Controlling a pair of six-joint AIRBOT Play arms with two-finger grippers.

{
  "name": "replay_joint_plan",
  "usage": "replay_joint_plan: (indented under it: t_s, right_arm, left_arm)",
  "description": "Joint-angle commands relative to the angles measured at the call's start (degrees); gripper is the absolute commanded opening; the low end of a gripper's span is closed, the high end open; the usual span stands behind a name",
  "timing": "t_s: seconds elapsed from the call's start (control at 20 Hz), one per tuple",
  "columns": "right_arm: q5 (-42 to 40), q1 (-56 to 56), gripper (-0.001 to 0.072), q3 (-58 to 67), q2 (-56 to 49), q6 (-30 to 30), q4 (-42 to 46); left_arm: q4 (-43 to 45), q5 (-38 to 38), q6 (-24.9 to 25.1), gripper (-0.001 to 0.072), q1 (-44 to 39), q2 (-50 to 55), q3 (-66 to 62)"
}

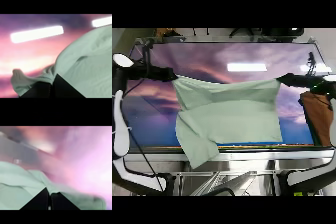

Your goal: Fold the shirts.

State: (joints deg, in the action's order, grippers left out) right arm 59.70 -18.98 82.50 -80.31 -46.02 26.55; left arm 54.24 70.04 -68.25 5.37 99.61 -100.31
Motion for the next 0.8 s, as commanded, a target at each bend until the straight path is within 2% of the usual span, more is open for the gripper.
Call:
replay_joint_plan:
  t_s: [0.0,0.15,0.25,0.5,0.75]
  right_arm:
    - [-5.2,1.75,0.0016,5.55,-9.97,-2.32,0.24]
    - [-4.76,1.2,0.0016,10.67,-11.19,-2.45,0.81]
    - [-3.45,0.33,0.0017,11.82,-10.34,-2.47,1.57]
    - [3.58,-1.64,0.0016,11.47,-8.76,-5.29,11.26]
    - [3.98,-1.49,0.0017,7.21,-9.05,-5.2,12.37]
  left_arm:
    - [-0.24,-0.26,-2.82,0.0011,-0.09,11.52,-8.13]
    - [-0.2,2.97,-6.43,0.0011,-0.07,14.64,-17.05]
    - [-0.2,3.96,-7.52,0.0011,0.24,13.55,-18.51]
    - [1.86,4.85,-8.76,0.0011,1.36,5.79,-7.85]
    - [1.86,4.28,-8.81,0.0011,0.74,3.39,4.13]
